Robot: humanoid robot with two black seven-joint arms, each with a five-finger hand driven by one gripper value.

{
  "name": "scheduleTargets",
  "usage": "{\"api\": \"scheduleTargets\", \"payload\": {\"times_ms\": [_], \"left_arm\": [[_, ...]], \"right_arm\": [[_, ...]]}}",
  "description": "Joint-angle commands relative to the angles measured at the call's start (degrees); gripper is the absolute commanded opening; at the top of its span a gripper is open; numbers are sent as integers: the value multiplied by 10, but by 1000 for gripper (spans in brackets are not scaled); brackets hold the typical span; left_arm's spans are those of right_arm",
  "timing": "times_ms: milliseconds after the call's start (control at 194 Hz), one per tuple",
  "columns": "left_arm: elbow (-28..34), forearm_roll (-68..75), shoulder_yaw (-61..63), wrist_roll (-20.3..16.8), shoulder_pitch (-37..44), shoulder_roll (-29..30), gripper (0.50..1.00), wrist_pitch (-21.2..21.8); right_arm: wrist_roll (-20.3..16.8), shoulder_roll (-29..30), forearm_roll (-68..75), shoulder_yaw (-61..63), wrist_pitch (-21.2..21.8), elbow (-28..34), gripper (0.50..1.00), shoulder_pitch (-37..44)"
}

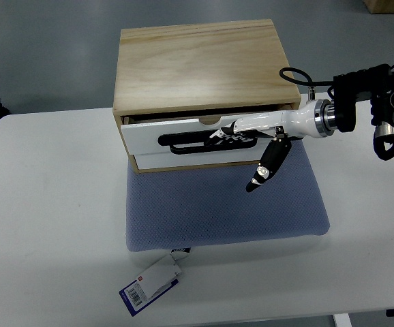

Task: Open wood drawer with right hand
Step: 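Pull the upper drawer toward the robot with the right hand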

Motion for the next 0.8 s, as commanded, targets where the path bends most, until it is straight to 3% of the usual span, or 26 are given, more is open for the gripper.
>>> {"api": "scheduleTargets", "payload": {"times_ms": [0,793], "left_arm": [[0,0,0,0,0,0,1000,0],[0,0,0,0,0,0,1000,0]], "right_arm": [[-33,-7,21,-4,0,3,948,0],[-61,-17,54,-17,0,29,950,11]]}}
